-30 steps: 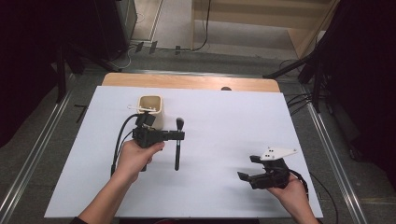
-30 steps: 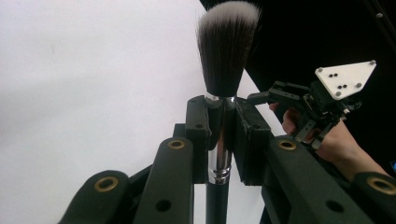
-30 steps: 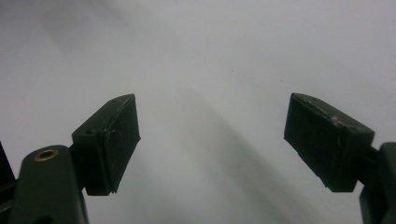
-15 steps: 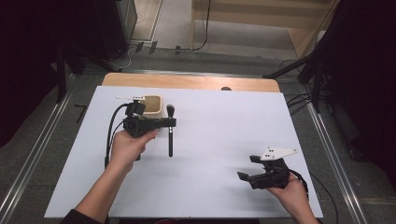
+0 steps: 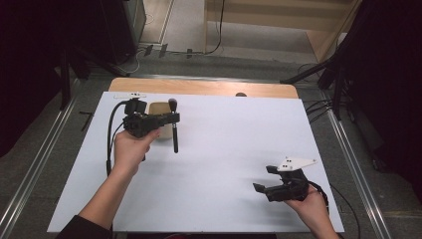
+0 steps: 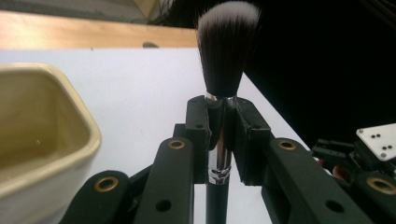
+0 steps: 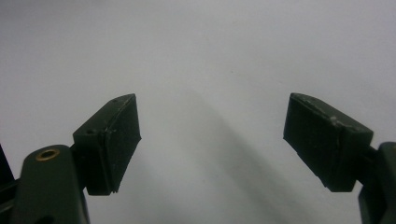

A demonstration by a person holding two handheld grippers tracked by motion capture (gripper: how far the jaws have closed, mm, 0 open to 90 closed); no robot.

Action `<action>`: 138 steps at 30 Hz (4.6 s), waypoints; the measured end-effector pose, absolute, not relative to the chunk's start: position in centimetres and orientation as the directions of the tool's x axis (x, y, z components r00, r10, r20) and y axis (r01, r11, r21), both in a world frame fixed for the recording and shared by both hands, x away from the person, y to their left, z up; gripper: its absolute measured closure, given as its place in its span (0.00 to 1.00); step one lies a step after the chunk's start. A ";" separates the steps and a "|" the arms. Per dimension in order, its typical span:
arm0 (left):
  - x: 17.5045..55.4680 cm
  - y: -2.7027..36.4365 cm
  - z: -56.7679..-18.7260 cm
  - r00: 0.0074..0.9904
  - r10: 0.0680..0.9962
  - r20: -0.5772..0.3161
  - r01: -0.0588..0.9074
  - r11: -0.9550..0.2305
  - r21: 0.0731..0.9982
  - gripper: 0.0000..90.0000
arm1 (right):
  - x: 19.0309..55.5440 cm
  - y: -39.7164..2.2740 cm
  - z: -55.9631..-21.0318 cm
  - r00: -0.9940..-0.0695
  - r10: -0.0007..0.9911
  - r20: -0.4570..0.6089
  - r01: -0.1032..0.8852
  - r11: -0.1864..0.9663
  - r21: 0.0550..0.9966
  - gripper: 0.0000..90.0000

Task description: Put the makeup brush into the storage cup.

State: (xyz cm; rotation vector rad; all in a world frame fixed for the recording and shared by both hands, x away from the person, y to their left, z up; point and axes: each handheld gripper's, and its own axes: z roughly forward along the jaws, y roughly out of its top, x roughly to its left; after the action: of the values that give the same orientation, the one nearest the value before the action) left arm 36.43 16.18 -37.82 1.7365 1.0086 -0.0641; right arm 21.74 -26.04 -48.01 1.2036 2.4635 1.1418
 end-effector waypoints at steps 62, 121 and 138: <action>43.2 18.0 -35.4 0.518 0.811 -0.272 0.460 0.004 0.888 0.87 | 21.8 -25.5 -48.0 -0.686 0.709 0.163 0.584 0.403 0.704 0.22; 42.8 17.6 -39.9 0.492 0.825 -0.278 0.512 -0.016 0.859 0.86 | 21.8 -25.2 -47.8 -0.685 0.712 0.154 0.583 0.408 0.703 0.22; 42.7 18.3 -39.3 0.489 0.816 -0.309 0.512 0.018 0.859 0.41 | 21.8 -25.2 -47.8 -0.683 0.713 0.155 0.584 0.406 0.703 0.22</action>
State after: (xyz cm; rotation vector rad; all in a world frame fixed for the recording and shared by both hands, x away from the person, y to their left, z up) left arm 42.71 18.30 -39.34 1.6407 1.1587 0.3471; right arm 21.77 -25.17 -47.77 1.1593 2.4883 1.1387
